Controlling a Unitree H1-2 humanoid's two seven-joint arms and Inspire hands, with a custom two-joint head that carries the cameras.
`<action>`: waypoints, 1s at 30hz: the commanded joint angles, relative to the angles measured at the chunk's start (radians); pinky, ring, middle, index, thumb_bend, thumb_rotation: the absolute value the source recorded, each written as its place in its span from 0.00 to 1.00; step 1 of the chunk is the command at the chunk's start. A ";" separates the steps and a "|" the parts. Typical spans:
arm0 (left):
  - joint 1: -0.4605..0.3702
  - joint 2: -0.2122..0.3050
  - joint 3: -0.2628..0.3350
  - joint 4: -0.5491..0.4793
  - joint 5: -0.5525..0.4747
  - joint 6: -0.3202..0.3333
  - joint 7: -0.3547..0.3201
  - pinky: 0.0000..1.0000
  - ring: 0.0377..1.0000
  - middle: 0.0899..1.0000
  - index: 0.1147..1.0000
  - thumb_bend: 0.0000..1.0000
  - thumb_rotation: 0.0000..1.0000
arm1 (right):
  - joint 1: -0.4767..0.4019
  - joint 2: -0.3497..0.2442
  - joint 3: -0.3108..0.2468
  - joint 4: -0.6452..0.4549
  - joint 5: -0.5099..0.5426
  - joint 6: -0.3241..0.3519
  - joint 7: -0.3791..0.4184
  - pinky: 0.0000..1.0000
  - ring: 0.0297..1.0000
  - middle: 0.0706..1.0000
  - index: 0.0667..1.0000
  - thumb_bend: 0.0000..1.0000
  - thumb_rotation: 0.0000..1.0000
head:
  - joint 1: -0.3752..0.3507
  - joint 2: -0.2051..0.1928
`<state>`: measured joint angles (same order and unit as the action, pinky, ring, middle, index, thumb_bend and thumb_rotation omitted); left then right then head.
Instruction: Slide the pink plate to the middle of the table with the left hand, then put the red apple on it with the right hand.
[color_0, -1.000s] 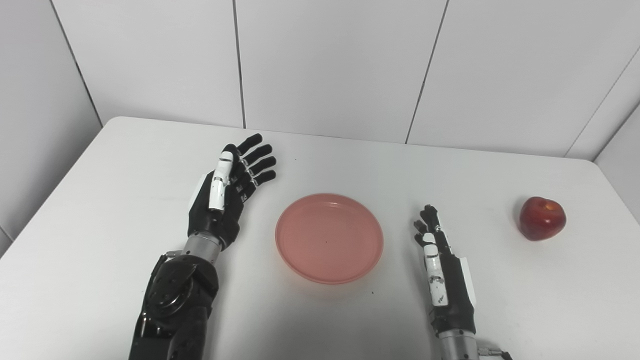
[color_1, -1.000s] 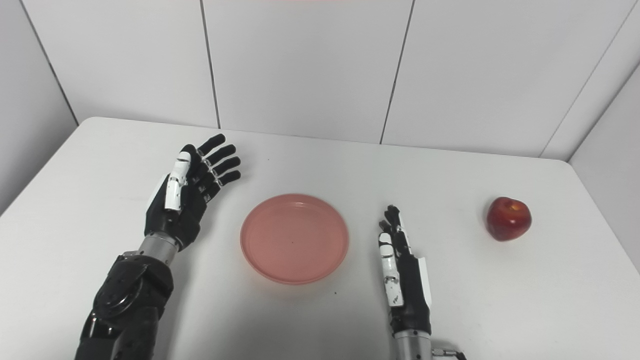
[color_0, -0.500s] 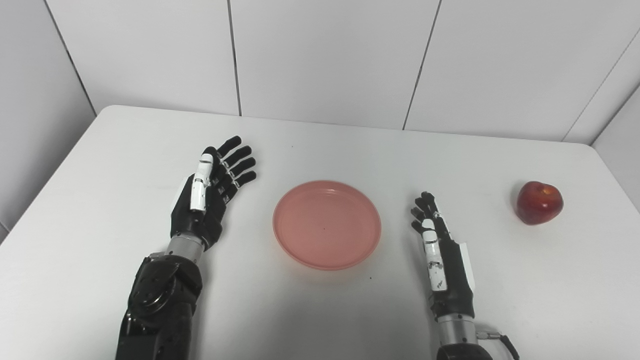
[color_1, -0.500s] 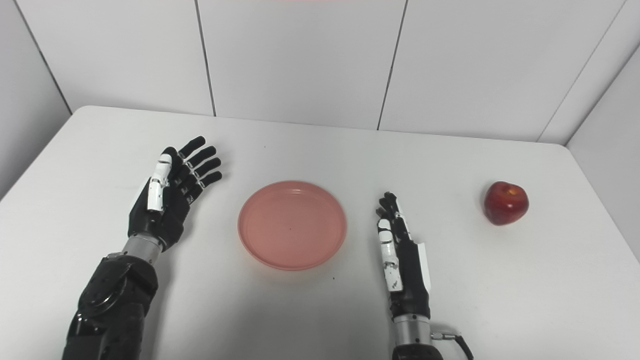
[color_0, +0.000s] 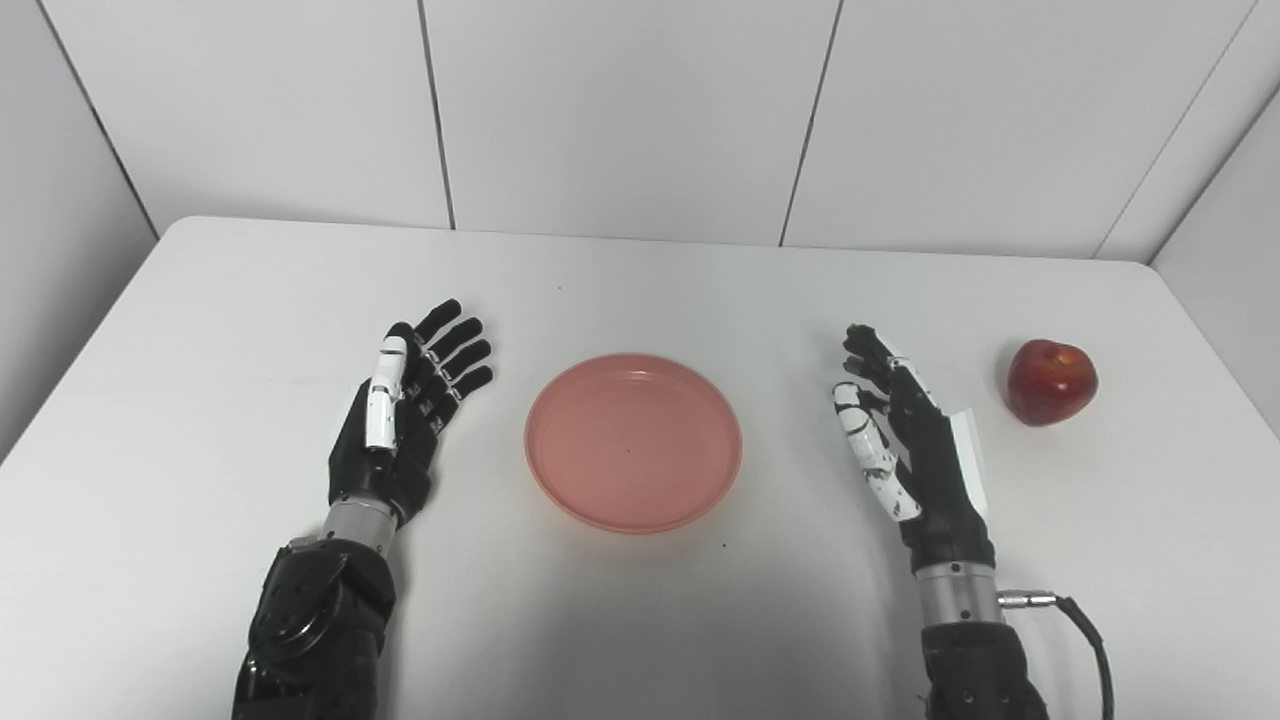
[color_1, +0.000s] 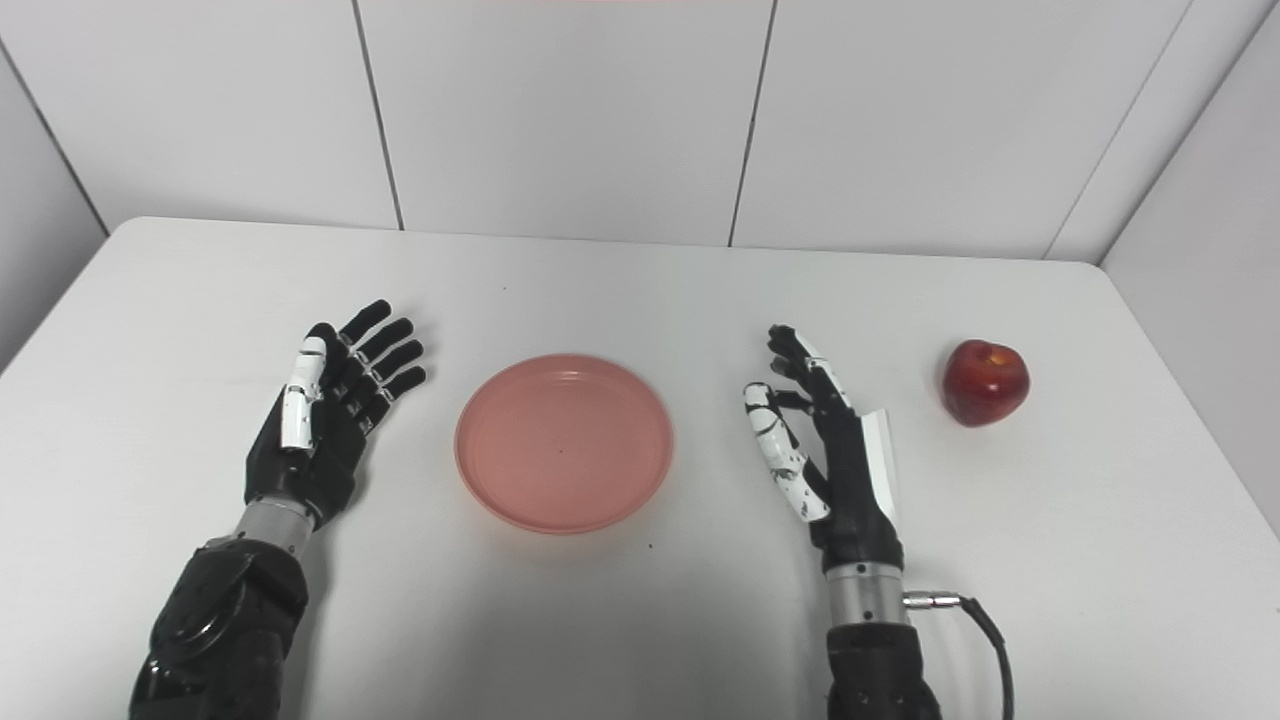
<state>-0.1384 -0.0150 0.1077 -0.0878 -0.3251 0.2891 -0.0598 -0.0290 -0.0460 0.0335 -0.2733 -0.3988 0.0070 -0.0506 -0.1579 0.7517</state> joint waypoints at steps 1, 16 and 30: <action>-0.016 0.000 -0.003 -0.012 0.004 -0.048 -0.012 0.81 0.81 0.80 0.78 0.37 1.00 | -0.051 -0.037 -0.011 -0.065 -0.041 0.030 0.013 0.75 0.81 0.84 0.83 0.47 0.84 | 0.000 0.001; -0.026 0.010 0.014 0.044 -0.008 -0.083 -0.028 0.84 0.84 0.82 0.80 0.37 1.00 | -0.161 -0.146 -0.060 -0.167 -0.122 0.160 0.074 0.75 0.82 0.85 0.85 0.54 0.65 | -0.092 -0.004; -0.029 0.014 0.020 0.080 -0.021 -0.112 -0.051 0.84 0.83 0.82 0.80 0.37 1.00 | -0.208 -0.267 -0.120 -0.212 -0.289 0.324 0.143 0.75 0.83 0.85 0.86 0.70 0.44 | -0.148 -0.016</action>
<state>-0.1404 -0.0101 0.1277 -0.0094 -0.3420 0.2038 -0.0981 -0.1916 -0.2881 -0.0705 -0.4485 -0.6671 0.2981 0.0938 -0.2991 0.7363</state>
